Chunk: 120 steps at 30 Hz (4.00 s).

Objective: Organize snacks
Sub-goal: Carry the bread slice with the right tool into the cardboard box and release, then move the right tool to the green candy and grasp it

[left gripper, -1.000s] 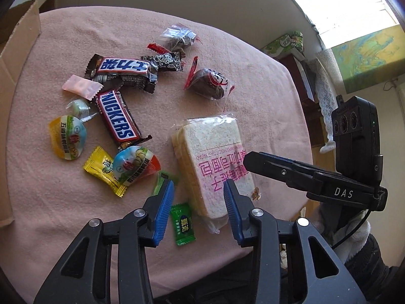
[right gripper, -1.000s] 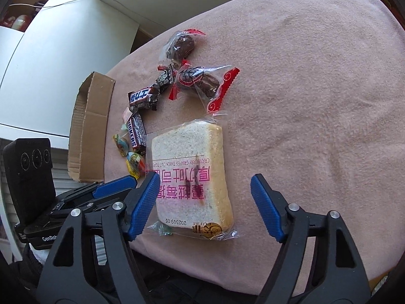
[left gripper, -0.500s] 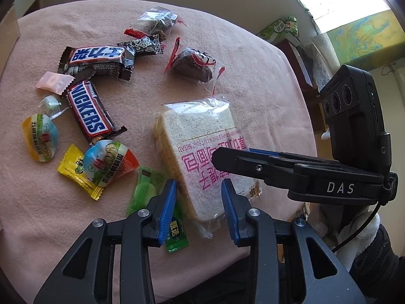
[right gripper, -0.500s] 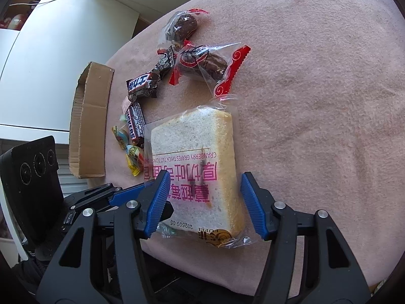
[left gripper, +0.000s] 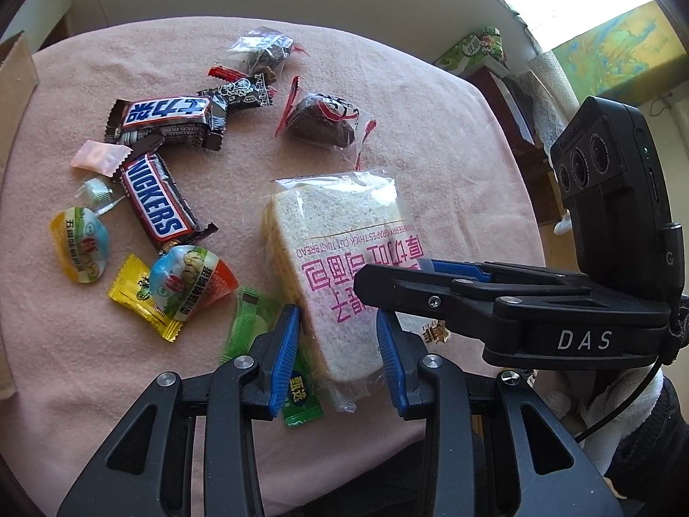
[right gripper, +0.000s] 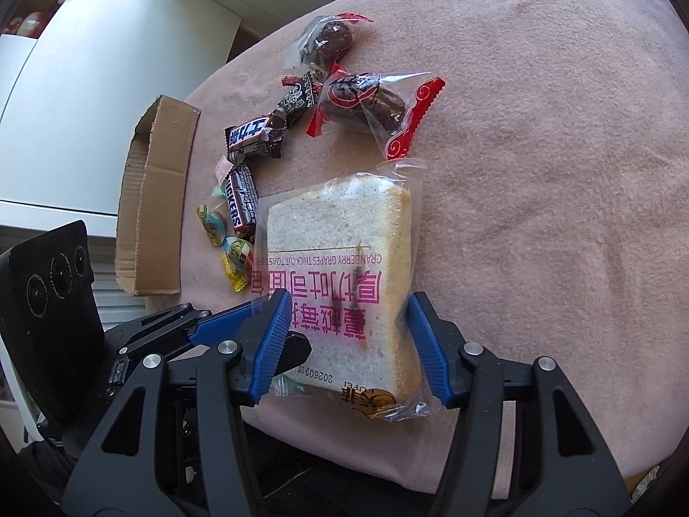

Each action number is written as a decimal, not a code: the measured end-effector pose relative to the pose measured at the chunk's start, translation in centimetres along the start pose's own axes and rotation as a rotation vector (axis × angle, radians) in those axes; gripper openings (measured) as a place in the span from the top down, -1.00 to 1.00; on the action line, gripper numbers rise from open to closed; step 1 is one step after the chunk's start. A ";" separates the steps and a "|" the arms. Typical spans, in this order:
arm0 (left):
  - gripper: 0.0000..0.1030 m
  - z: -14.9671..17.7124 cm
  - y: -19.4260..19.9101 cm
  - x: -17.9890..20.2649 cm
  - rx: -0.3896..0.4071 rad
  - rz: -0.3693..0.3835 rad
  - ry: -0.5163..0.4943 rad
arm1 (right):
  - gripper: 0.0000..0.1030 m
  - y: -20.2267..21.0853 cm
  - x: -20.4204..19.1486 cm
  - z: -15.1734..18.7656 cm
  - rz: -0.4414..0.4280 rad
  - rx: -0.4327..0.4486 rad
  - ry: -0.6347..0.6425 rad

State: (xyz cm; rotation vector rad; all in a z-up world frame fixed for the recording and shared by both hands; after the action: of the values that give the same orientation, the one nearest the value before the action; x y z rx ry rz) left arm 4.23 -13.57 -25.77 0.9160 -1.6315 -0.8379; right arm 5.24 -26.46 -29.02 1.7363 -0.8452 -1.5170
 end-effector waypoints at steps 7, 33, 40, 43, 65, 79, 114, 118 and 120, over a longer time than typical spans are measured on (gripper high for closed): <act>0.33 -0.5 1.9 0.0 0.060 -0.013 -0.006 | -0.14 1.3 -1.3 -0.7 -0.018 0.023 0.014; 0.33 -1.3 12.0 -9.5 0.330 -0.133 0.216 | -0.14 0.6 -13.3 -4.9 -0.106 -0.013 0.278; 0.33 0.3 14.8 -12.9 0.382 -0.172 0.291 | -0.14 0.6 -13.8 -4.5 -0.125 -0.045 0.345; 0.33 1.3 15.8 -14.0 0.405 -0.191 0.320 | -0.14 0.4 -13.7 -4.5 -0.132 -0.060 0.371; 0.33 4.3 17.3 -22.6 0.412 -0.281 0.483 | -0.14 -6.7 -17.7 -3.0 -0.132 -0.193 0.493; 0.33 5.0 17.3 -23.8 0.392 -0.351 0.489 | -0.15 -6.9 -17.4 -4.0 -0.060 -0.142 0.525; 0.20 1.2 13.7 -10.2 0.362 -0.307 0.144 | -0.54 9.9 3.0 -4.0 0.283 0.232 0.382; 0.20 1.3 11.9 -9.3 0.320 -0.280 0.126 | -0.54 10.3 4.4 -2.6 0.289 0.221 0.385; 0.20 1.4 11.0 -8.9 0.297 -0.266 0.119 | -0.54 10.1 4.8 -1.6 0.275 0.196 0.401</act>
State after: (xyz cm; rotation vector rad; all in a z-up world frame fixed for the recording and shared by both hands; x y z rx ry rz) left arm 2.64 -0.49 -20.40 1.3892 -1.5750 -0.7128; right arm 6.96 -35.98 -23.19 1.8866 -0.9928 -0.8915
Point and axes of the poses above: each gripper's, at about its wrist camera, not at the fingertips, and y roughly against the way its jaws point, x to its right, z to its underside, the point moved 6 cm from there along -y, roughly the way its jaws point, and after that the axes turned 2 degrees about -z, right-handed, at the moved point
